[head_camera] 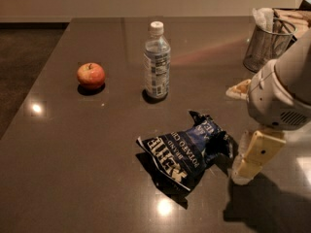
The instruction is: Pick blue chip bag
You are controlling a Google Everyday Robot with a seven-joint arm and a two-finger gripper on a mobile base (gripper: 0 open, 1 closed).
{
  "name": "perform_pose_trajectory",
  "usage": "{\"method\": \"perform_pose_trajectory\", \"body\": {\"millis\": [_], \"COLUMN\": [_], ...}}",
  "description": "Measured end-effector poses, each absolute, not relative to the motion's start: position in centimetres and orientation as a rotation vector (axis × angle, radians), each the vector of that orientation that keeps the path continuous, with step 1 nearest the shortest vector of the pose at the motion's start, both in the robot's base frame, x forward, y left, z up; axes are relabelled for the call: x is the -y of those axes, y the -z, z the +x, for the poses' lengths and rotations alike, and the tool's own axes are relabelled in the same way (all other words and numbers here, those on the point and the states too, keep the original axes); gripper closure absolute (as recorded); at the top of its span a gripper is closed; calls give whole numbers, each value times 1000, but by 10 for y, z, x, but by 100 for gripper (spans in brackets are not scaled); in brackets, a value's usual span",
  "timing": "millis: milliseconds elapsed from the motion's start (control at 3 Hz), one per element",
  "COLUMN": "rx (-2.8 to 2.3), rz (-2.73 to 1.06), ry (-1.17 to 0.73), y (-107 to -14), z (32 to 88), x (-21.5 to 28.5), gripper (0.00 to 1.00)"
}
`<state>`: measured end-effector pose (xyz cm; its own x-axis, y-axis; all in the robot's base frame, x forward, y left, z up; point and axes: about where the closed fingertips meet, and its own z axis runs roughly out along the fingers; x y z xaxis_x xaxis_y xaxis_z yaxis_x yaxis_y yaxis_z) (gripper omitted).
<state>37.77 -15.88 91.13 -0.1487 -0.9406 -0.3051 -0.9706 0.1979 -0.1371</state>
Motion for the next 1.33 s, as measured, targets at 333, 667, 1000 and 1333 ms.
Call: {"method": "perform_pose_trajectory", "body": {"millis": [333, 667, 1000, 1333], "rx": [-2168, -2153, -2156, -2180], "rz": [-1787, -1783, -1779, -1764], "ry": [-222, -287, -304, -317], "y": [-888, -874, -864, -861], "z": [373, 375, 380, 386], "x": [138, 115, 102, 96], "gripper": [0, 0, 16, 39]}}
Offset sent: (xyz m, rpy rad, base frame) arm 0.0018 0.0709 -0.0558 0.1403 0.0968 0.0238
